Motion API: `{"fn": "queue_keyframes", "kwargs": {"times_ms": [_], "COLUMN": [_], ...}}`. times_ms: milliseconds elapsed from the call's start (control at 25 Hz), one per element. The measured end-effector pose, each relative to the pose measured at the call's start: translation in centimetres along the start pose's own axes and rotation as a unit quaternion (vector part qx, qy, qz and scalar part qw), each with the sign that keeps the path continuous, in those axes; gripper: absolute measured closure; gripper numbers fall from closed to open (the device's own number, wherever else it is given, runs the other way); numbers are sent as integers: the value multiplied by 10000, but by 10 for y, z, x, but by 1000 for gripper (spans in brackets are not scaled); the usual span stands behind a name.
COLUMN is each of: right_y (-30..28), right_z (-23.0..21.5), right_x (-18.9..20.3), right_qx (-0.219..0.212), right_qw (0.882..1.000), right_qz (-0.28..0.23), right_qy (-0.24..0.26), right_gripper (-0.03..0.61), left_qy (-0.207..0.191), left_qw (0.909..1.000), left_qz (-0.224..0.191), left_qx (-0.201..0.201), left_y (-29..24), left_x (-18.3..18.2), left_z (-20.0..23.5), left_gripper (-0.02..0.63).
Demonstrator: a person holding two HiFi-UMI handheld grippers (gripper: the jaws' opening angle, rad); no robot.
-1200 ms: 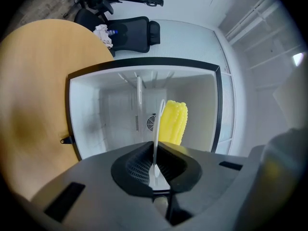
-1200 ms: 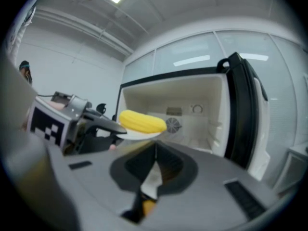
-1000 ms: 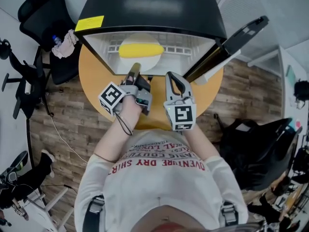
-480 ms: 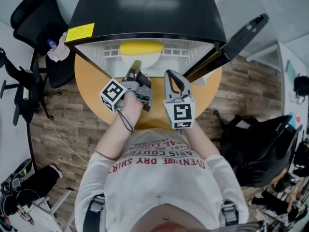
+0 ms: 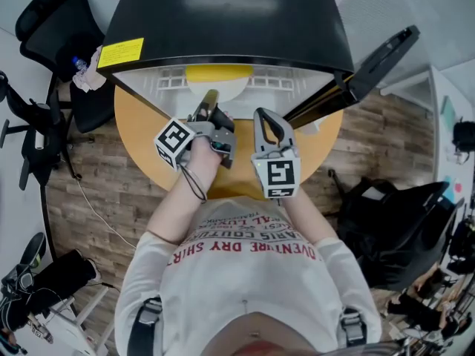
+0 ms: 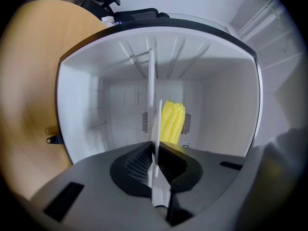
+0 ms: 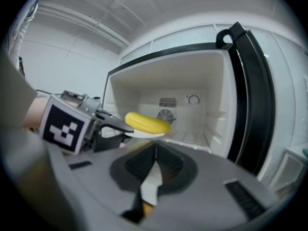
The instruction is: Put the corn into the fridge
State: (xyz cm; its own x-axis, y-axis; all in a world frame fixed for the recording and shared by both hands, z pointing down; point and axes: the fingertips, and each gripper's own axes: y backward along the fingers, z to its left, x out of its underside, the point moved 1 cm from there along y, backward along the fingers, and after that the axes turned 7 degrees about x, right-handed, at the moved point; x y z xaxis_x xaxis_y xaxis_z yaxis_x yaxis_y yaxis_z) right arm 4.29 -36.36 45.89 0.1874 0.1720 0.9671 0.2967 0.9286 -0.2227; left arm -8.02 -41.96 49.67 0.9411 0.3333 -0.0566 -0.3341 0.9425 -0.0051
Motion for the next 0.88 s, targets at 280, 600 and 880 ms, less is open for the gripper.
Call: {"fn": "queue_keyframes", "kwargs": {"times_ms": [280, 600, 880], "right_y": [-2, -6, -8], "right_z": [-2, 0, 6], "right_x": [4, 8, 10], "right_qx": [13, -11, -101], "right_qw": [10000, 10000, 9999], "right_qz": [17, 54, 59], "right_qy": [39, -15, -19], "right_gripper": [551, 551, 551], "left_qy": [-19, -83, -365], "left_qw": [10000, 9999, 9993], "left_qz": [-46, -60, 26], "left_qx": [-2, 22, -122], "left_y": [-10, -11, -13], "left_x": [-2, -3, -2], "left_z": [-2, -2, -4], "left_gripper": [558, 549, 548]}}
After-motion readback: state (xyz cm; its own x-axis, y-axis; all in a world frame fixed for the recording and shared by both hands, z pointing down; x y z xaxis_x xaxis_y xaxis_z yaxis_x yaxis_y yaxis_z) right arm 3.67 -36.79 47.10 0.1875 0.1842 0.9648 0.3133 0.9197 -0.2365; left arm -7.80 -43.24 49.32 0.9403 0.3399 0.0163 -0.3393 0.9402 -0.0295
